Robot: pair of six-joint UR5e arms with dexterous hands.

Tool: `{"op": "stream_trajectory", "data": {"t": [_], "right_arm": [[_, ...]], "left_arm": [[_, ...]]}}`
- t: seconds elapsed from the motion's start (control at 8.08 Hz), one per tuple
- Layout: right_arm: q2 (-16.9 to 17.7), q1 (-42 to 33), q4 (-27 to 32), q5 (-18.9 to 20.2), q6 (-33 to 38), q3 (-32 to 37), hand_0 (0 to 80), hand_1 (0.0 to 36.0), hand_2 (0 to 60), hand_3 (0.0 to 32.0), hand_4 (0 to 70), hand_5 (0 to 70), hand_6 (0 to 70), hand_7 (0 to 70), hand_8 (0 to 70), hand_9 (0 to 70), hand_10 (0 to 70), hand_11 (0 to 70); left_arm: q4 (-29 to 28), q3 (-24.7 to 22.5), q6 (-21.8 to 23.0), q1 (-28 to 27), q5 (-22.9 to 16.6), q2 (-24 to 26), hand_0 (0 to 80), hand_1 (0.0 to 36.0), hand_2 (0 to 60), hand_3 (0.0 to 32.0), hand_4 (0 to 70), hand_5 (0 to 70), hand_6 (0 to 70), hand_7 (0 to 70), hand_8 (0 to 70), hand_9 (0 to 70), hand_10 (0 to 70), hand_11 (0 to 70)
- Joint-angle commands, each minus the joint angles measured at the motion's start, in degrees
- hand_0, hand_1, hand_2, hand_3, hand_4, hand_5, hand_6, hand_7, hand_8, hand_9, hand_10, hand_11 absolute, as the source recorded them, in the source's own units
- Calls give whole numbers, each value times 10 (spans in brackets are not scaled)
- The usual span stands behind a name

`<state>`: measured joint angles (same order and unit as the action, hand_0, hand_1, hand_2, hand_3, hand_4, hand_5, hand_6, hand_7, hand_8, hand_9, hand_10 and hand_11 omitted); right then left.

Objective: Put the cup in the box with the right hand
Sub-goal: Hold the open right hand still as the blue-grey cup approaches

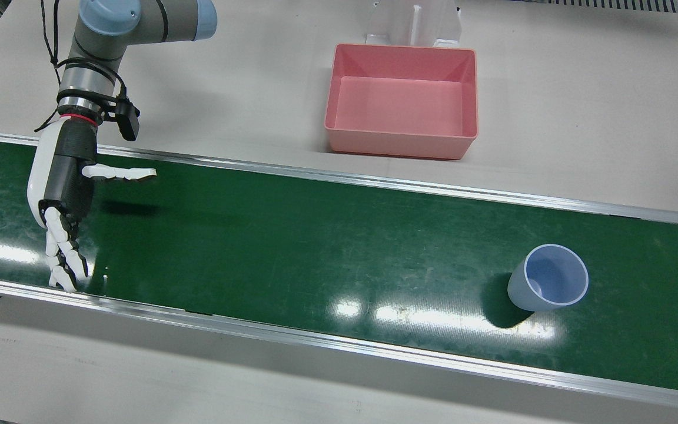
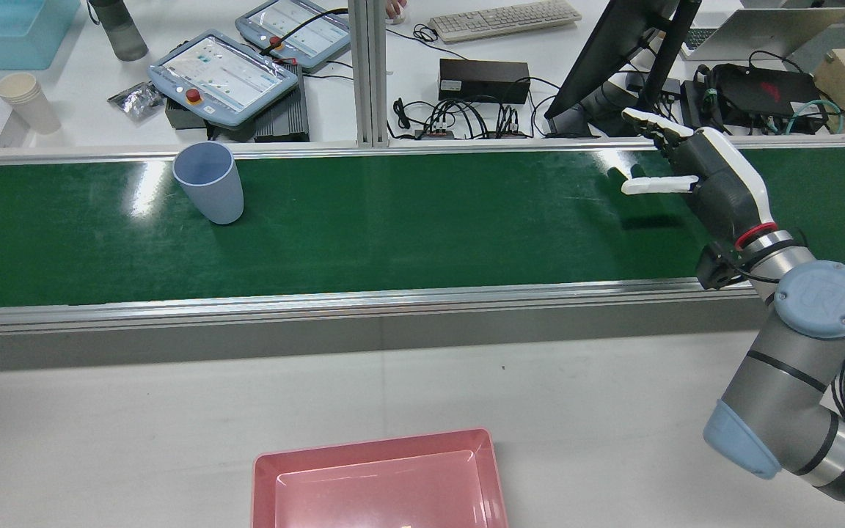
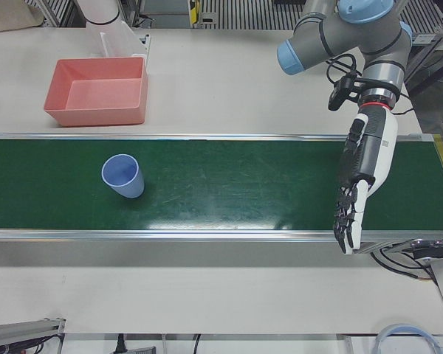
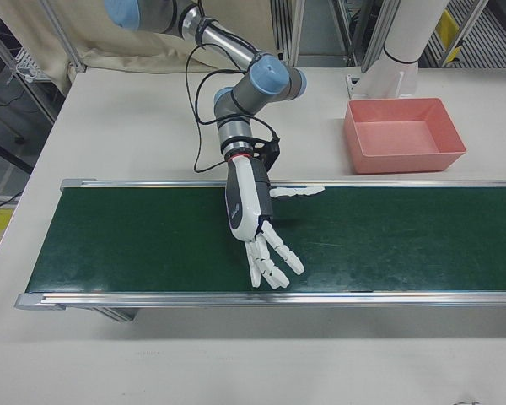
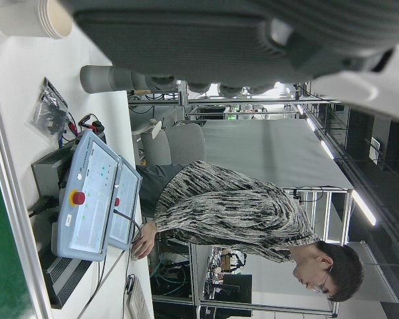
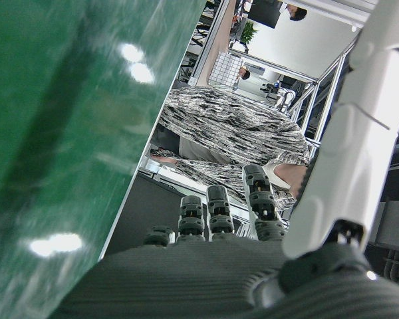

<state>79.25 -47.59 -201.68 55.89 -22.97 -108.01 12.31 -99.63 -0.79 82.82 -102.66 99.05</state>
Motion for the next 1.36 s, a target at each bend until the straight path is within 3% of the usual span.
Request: {"op": "stream_trajectory", "data": {"t": [0.0, 0.12, 0.37, 0.49, 0.99, 1.24], "right_arm": [[0, 9, 27, -2, -22, 2, 498, 154, 0, 0, 0, 62, 63, 197, 80, 130, 12, 36], [0, 8, 29, -3, -18, 3, 497, 154, 0, 0, 0, 62, 63, 198, 79, 131, 14, 40], [3, 4, 103, -3, 10, 48, 500, 158, 0, 0, 0, 61, 68, 224, 81, 138, 14, 38], [3, 5, 109, -2, 18, 56, 498, 157, 0, 0, 0, 62, 67, 217, 79, 137, 19, 46], [0, -4, 103, -1, 12, 43, 511, 172, 0, 0, 0, 62, 74, 259, 83, 138, 0, 17], [-1, -3, 72, -1, 3, 44, 526, 190, 0, 0, 11, 64, 76, 276, 84, 141, 0, 0]], "left_arm": [[0, 1, 0, 0, 0, 0, 0, 0, 0, 0, 0, 0, 0, 0, 0, 0, 0, 0], [0, 1, 0, 0, 0, 0, 0, 0, 0, 0, 0, 0, 0, 0, 0, 0, 0, 0], [0, 0, 0, 0, 0, 0, 0, 0, 0, 0, 0, 0, 0, 0, 0, 0, 0, 0], [0, 0, 0, 1, 0, 0, 0, 0, 0, 0, 0, 0, 0, 0, 0, 0, 0, 0], [0, 0, 0, 0, 0, 0, 0, 0, 0, 0, 0, 0, 0, 0, 0, 0, 0, 0], [0, 0, 0, 0, 0, 0, 0, 0, 0, 0, 0, 0, 0, 0, 0, 0, 0, 0]]}}
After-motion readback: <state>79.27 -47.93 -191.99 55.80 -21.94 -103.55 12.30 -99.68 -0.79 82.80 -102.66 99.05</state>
